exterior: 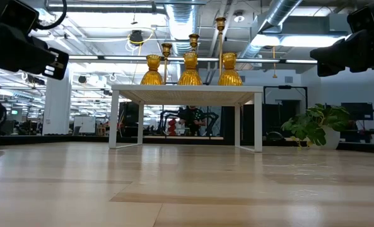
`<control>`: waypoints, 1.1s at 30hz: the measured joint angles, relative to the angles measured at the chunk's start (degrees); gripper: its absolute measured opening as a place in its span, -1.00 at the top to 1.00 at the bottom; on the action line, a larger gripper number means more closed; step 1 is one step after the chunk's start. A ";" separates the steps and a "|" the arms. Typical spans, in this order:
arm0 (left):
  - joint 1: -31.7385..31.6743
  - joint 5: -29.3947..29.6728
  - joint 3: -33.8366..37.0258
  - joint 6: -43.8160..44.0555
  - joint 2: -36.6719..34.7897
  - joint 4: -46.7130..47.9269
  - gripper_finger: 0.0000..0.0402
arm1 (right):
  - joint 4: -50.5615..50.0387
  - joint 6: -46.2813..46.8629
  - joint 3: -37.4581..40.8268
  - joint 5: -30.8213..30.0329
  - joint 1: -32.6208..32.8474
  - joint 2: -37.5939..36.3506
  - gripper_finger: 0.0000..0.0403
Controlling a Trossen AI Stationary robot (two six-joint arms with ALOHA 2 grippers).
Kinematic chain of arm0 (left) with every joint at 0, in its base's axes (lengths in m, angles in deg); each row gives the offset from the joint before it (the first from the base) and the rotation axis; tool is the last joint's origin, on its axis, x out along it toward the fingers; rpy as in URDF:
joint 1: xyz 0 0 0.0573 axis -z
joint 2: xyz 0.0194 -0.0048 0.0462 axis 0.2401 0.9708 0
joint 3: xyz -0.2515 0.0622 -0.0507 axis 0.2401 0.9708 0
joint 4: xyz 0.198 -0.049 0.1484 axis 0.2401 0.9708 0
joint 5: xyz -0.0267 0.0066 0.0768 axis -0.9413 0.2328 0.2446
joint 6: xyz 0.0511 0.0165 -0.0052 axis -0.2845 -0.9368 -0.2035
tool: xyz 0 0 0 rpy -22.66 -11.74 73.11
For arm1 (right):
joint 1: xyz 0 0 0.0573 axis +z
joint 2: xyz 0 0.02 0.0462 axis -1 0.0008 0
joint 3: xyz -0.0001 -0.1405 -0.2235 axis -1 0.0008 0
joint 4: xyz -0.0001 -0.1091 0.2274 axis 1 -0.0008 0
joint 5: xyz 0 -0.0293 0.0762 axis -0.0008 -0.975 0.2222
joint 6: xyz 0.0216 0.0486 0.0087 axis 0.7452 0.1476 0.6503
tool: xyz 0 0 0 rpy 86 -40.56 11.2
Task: Pick & Place candle stick holders
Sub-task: Return to Home Position
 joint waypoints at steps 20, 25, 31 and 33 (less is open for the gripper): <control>0.00 0.00 0.00 0.02 0.02 -0.39 0.96 | 0.00 0.00 0.01 0.00 0.00 0.00 1.00; 0.00 0.00 0.00 0.02 0.02 -0.58 0.96 | 0.00 0.00 0.00 0.00 0.02 0.00 1.00; 0.00 -0.01 0.00 0.02 0.02 -0.79 0.96 | 0.00 0.02 0.02 0.00 0.00 0.00 1.00; 0.00 0.00 0.00 0.02 0.02 -0.81 0.96 | 0.01 0.00 0.01 0.00 0.01 0.00 1.00</control>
